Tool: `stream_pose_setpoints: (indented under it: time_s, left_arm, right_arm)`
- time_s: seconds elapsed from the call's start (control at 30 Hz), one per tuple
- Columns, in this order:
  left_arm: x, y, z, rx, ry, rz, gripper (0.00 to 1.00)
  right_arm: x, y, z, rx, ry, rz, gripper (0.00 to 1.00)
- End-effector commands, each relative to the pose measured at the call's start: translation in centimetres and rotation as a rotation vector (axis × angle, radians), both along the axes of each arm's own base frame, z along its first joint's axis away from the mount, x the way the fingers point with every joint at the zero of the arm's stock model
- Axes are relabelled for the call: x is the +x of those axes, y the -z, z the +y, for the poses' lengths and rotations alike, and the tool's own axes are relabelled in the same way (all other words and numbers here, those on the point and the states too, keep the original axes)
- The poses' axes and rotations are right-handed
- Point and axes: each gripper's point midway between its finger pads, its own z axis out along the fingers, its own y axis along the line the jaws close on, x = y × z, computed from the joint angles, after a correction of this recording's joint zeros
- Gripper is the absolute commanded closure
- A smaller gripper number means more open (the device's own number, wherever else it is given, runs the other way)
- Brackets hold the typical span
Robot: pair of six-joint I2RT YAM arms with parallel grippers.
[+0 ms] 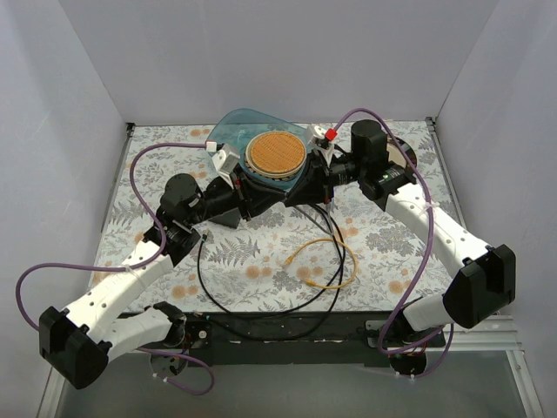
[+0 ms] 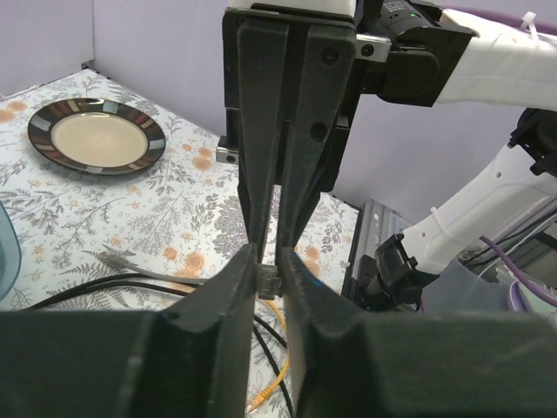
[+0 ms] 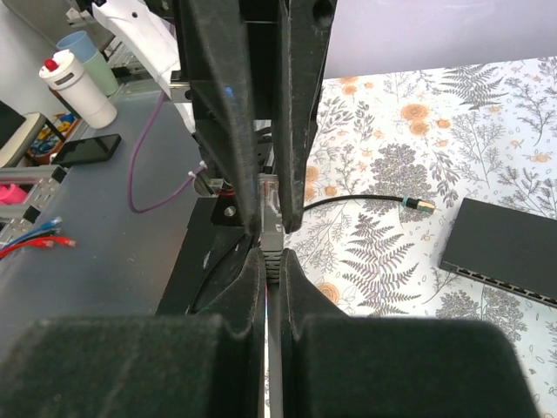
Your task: Insert the plug into the switch port
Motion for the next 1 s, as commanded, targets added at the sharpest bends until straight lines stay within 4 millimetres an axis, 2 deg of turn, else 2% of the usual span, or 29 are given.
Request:
stream_pose_setpoints:
  time_s: [0.0,0.13,0.17,0.2,0.27,0.3,0.33,0.37,0.4,0.43,0.47,0.5,0.53,0.57,0.6,0.67,0.7,0.77,0.8,0.97]
  left_arm:
    - [-0.6,-0.4,-0.5,-0.013,0.050,-0.005,0.99]
    - [-0.5,-0.4,-0.6,-0.013,0.047,0.005,1.00]
    - [-0.4,-0.5,-0.5,-0.014,0.039,0.010,1.00]
    - [-0.3,-0.9,-0.4,-0.023,0.024,0.016,1.00]
    - [0.8,-0.8,0.0,-0.022,-0.042,0.054,1.00]
    - [1.2,-1.0,0.2,-0.025,-0.073,0.072,1.00]
    - [2.2,-1.7,0.4,-0.036,-0.129,0.095,1.00]
    - [2.8,-1.1,0.6,-0.015,-0.162,0.145,1.00]
    - [3.4,-1.1,0.8,-0.010,-0.197,0.177,1.00]
    - [4.0,-1.9,0.8,-0.016,-0.221,0.201,1.00]
    - [4.2,-1.3,0.9,0.009,-0.239,0.234,1.00]
    - [4.5,-1.3,1.1,0.010,-0.258,0.251,1.00]
    - [4.8,-1.9,1.2,-0.007,-0.279,0.280,1.00]
    - [5.2,-1.7,1.5,-0.002,-0.313,0.303,1.00]
    - [5.3,-1.9,1.7,-0.010,-0.330,0.316,1.00]
    - [5.7,-2.3,2.3,-0.034,-0.383,0.368,1.00]
    - [5.8,-2.5,2.4,-0.038,-0.391,0.378,1.00]
    - [5.9,-2.5,2.5,-0.042,-0.407,0.409,1.00]
    - [5.9,-2.6,2.6,-0.045,-0.412,0.415,1.00]
    - [6.0,-2.4,2.4,-0.041,-0.409,0.438,1.00]
  right_arm:
    - [-0.3,-0.9,-0.2,0.029,-0.009,-0.043,0.99]
    - [-0.1,-1.0,-0.1,0.024,0.015,-0.042,0.99]
    - [0.8,-1.3,0.0,0.019,0.075,-0.064,0.92]
    - [1.1,-1.0,-0.2,-0.011,0.119,-0.046,0.71]
    - [2.8,-1.1,-0.4,-0.036,0.241,-0.096,0.54]
    - [3.0,-1.8,-0.7,-0.037,0.293,-0.117,0.37]
    - [3.6,-2.2,-1.0,-0.041,0.347,-0.133,0.31]
    - [4.8,-2.4,-1.3,-0.053,0.437,-0.160,0.27]
    - [4.8,-3.4,-1.7,-0.044,0.478,-0.185,0.22]
    - [5.2,-3.6,-1.9,-0.046,0.519,-0.198,0.21]
    - [6.2,-4.0,-2.4,-0.050,0.594,-0.220,0.21]
    - [6.1,-4.7,-2.6,-0.039,0.623,-0.242,0.21]
    - [6.3,-4.6,-2.8,-0.044,0.655,-0.252,0.21]
    - [7.1,-4.8,-3.1,-0.043,0.716,-0.282,0.21]
    - [6.5,-5.2,-2.9,-0.032,0.730,-0.305,0.21]
    - [7.2,-4.8,-3.1,-0.049,0.812,-0.337,0.21]
    - [6.4,-4.9,-2.2,-0.045,0.798,-0.369,0.21]
    - [6.6,-4.5,-1.8,-0.060,0.841,-0.399,0.22]
    - [5.9,-4.5,-0.8,-0.063,0.820,-0.419,0.22]
    - [6.2,-3.6,0.8,-0.109,0.838,-0.452,0.28]
